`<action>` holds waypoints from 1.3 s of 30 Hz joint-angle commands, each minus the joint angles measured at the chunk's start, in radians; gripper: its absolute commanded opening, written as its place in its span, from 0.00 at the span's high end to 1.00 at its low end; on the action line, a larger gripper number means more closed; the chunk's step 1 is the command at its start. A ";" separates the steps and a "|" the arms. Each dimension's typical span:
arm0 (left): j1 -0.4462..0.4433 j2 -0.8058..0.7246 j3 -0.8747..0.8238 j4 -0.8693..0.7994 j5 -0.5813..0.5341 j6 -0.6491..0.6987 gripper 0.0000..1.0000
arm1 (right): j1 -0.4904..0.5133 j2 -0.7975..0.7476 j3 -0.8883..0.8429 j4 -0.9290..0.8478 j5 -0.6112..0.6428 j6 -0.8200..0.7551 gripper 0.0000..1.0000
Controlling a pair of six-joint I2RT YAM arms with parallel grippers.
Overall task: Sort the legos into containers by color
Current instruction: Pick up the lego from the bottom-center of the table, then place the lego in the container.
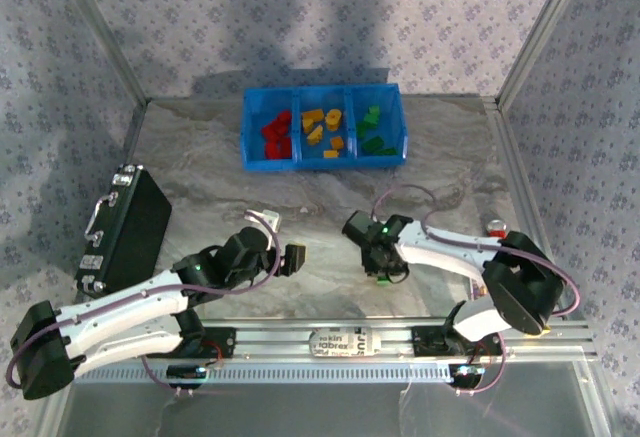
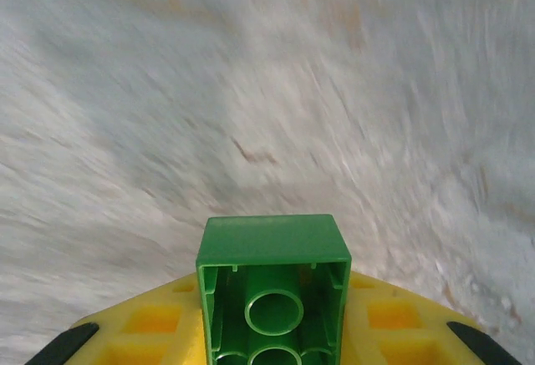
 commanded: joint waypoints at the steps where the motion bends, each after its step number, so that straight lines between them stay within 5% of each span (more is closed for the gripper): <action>1: -0.006 -0.015 0.000 -0.021 -0.016 -0.015 0.09 | -0.057 0.021 0.105 0.000 0.036 -0.088 0.71; 16: -0.089 0.136 0.099 0.056 -0.026 -0.010 0.09 | -0.314 0.189 0.667 -0.099 -0.015 -0.349 0.71; 39: -0.141 0.097 0.149 0.042 -0.045 0.024 0.09 | -0.566 0.559 1.372 -0.295 -0.146 -0.450 0.71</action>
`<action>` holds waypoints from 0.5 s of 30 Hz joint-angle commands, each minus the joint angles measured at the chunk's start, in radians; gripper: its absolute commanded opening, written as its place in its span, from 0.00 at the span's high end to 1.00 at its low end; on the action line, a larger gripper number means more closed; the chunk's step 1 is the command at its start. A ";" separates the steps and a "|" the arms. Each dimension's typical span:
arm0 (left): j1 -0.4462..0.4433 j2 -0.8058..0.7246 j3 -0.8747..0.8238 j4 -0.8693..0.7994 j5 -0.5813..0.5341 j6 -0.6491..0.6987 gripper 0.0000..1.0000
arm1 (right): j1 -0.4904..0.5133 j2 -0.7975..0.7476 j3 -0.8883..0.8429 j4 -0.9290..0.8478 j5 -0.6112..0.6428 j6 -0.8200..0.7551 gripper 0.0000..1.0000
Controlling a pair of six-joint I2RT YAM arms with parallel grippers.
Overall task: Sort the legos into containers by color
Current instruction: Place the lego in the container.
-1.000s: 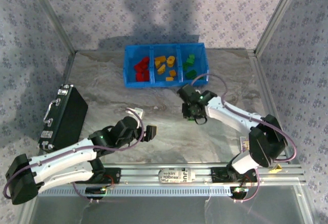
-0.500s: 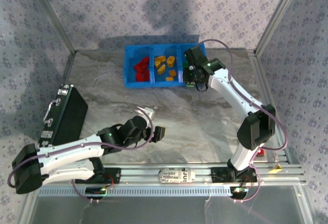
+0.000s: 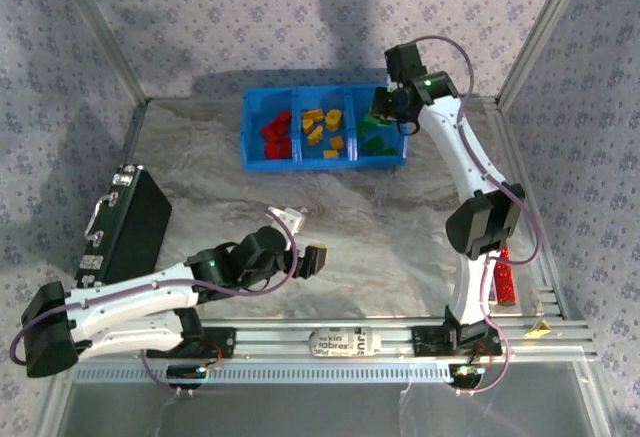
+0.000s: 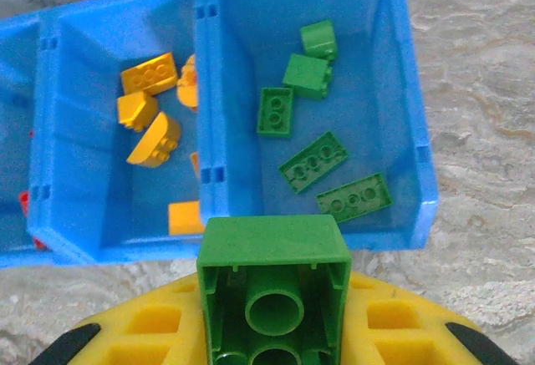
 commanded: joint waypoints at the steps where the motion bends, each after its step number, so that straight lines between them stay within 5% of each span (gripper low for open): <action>1: -0.008 -0.012 0.019 -0.001 -0.019 0.004 0.09 | -0.032 0.045 0.069 -0.065 -0.032 -0.022 0.71; 15: -0.008 0.043 0.068 -0.011 -0.019 0.024 0.09 | -0.056 0.202 0.246 -0.100 -0.056 -0.020 0.71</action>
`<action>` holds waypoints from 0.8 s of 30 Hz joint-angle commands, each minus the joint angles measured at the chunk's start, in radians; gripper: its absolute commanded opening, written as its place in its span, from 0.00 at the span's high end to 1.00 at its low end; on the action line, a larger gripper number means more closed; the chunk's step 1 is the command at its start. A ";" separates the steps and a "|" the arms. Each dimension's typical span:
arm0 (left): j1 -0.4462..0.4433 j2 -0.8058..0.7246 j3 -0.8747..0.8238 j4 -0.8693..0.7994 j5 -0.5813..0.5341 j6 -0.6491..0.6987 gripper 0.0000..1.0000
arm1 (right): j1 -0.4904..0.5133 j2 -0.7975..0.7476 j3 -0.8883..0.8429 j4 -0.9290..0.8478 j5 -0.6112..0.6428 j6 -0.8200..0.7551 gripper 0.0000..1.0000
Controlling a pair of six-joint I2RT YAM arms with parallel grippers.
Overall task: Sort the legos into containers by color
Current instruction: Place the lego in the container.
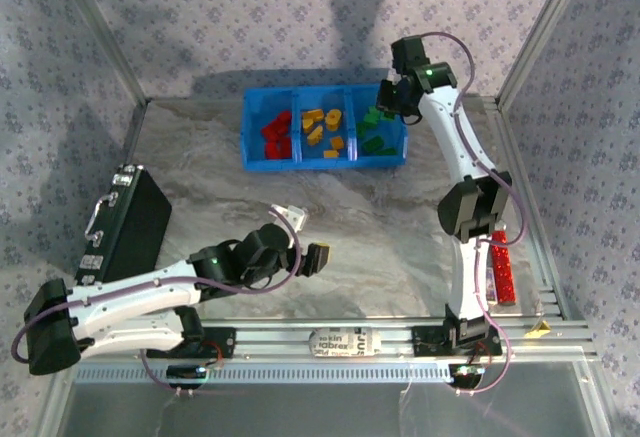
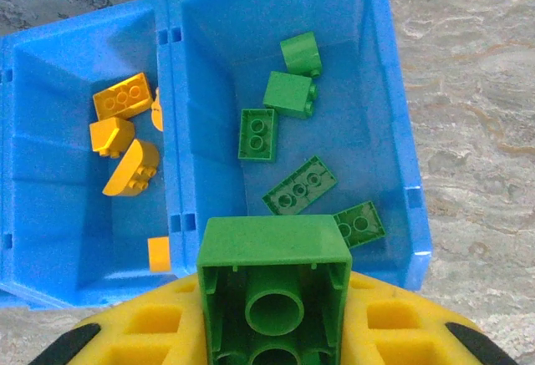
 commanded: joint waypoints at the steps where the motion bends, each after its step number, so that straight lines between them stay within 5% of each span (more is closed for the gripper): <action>1: -0.008 0.016 0.032 0.002 -0.015 0.013 0.09 | -0.005 0.043 0.059 -0.046 -0.016 -0.016 0.70; 24: 0.016 0.090 0.074 -0.011 -0.032 0.051 0.08 | -0.019 0.221 0.135 -0.031 -0.040 -0.025 0.69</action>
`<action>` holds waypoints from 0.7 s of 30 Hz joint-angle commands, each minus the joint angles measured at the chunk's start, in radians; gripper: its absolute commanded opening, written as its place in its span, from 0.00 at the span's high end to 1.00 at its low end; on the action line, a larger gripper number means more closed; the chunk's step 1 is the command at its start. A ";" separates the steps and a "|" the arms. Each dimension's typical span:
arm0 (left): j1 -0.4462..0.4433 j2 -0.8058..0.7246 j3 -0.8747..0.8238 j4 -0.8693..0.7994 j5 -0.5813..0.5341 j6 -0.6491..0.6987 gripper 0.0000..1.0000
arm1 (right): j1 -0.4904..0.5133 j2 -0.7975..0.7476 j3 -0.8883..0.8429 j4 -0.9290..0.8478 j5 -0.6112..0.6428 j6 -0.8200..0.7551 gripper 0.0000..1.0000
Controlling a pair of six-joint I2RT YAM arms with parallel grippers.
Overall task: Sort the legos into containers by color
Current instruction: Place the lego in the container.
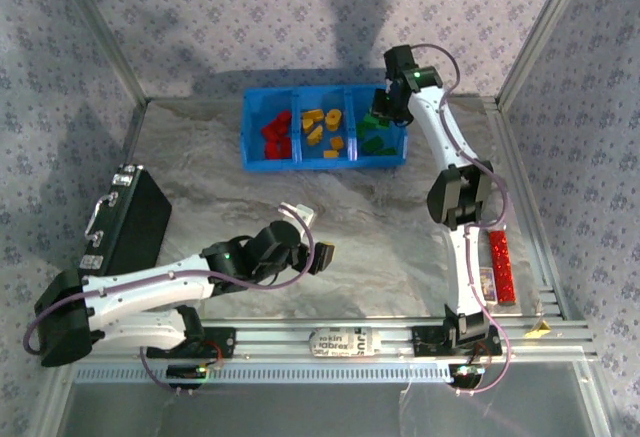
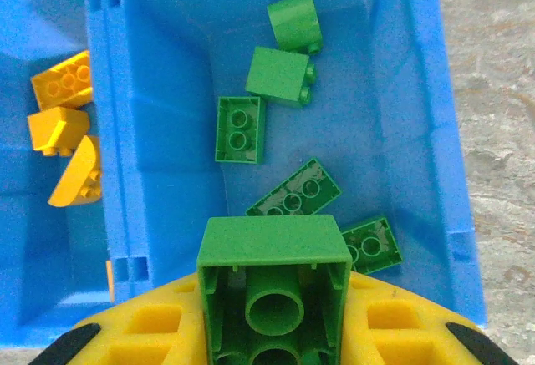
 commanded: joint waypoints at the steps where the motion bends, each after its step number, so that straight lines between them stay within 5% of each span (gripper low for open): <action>1: 0.013 -0.002 0.032 -0.009 -0.006 0.018 0.08 | -0.005 0.043 0.031 -0.009 -0.007 -0.015 0.69; 21: 0.041 -0.013 0.015 -0.008 0.013 0.012 0.08 | 0.020 0.188 0.030 0.008 0.054 -0.011 0.64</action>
